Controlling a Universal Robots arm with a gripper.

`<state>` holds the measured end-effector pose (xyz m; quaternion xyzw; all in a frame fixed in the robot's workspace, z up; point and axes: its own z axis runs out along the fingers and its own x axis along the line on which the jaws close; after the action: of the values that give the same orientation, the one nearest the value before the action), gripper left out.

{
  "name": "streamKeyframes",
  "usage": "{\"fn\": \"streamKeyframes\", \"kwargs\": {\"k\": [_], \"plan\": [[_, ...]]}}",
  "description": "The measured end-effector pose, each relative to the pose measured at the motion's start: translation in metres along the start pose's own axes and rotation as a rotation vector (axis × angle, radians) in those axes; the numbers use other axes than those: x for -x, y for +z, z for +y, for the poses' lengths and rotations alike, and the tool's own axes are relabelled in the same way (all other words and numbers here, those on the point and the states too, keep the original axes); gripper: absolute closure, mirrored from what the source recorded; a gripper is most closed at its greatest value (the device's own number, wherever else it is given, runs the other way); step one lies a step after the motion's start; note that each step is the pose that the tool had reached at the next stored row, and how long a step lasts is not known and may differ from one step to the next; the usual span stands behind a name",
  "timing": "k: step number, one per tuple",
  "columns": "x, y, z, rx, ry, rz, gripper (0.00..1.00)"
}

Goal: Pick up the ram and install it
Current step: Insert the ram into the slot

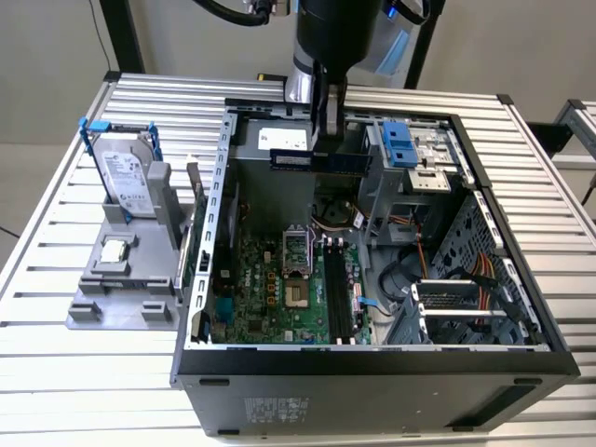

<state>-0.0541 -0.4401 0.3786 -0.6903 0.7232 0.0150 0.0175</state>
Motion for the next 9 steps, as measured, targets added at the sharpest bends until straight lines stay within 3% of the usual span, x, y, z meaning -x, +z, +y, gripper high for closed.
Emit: {"fn": "streamKeyframes", "kwargs": {"k": [9], "plan": [[-0.0001, -0.0001, 0.0017, 0.0001, 0.000, 0.0001, 1.00]]}}
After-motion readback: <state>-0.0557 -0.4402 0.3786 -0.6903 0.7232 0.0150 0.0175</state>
